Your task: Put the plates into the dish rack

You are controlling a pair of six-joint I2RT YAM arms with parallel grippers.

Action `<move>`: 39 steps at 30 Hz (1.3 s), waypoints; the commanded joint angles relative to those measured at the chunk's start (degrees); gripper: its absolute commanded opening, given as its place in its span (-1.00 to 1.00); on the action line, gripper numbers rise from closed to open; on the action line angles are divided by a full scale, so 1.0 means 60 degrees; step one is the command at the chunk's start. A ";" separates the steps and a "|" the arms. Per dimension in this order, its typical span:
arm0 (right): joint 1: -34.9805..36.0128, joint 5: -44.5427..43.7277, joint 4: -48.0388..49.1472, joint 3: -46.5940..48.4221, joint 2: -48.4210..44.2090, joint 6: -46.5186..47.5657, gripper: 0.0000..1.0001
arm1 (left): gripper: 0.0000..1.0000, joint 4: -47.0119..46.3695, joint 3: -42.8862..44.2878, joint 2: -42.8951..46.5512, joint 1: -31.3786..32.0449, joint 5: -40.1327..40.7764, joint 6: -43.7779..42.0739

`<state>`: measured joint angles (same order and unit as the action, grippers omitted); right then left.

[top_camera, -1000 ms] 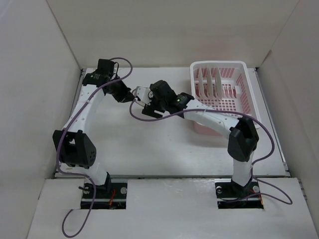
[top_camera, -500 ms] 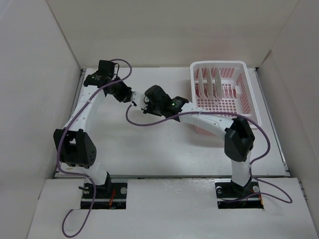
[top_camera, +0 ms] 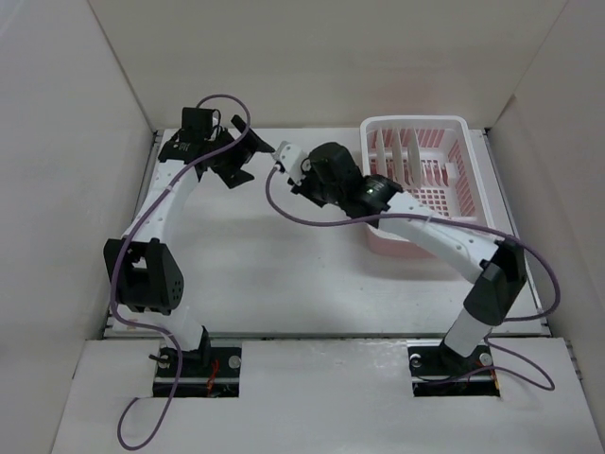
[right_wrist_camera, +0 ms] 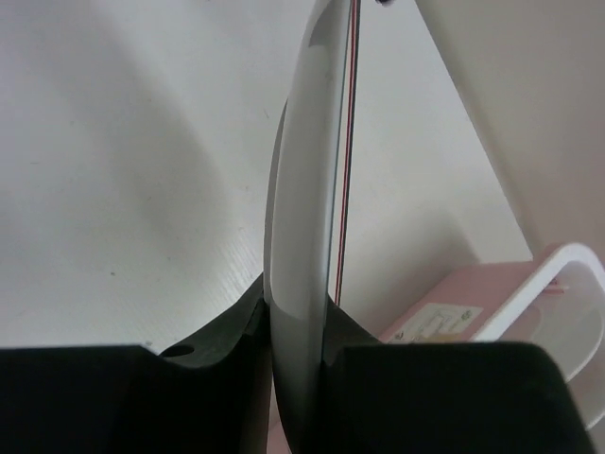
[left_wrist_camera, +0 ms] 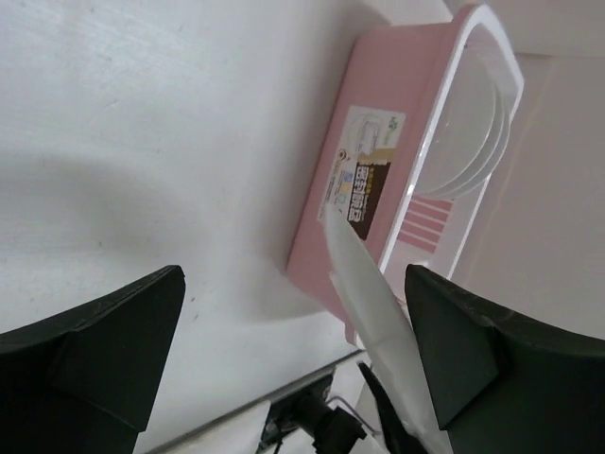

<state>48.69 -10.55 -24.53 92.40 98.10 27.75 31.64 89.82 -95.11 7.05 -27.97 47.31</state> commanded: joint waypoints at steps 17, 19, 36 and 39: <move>-0.7482 0.0454 0.1877 -0.0341 -0.2890 -0.3746 -0.97 | 1.00 -0.1069 -0.2270 -0.0598 0.0216 0.0691 -0.0634; -0.7703 0.0556 0.1877 -0.0341 -0.2452 -0.3949 -0.97 | 1.00 -0.1069 -0.2270 -0.0598 0.0217 0.0691 -0.0634; -0.8788 0.2958 0.2068 -0.0825 -0.0502 -0.5092 -0.97 | 1.00 -0.0878 -0.2563 -0.0335 0.0305 0.1072 -0.1117; -0.8788 0.3046 0.2068 -0.1014 -0.0385 -0.5093 -0.97 | 1.00 -0.0791 -0.2563 -0.0335 0.0218 0.1072 -0.1117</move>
<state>-3.92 5.04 -17.10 86.89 94.94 -1.74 26.02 74.67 -99.70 8.86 -22.00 41.76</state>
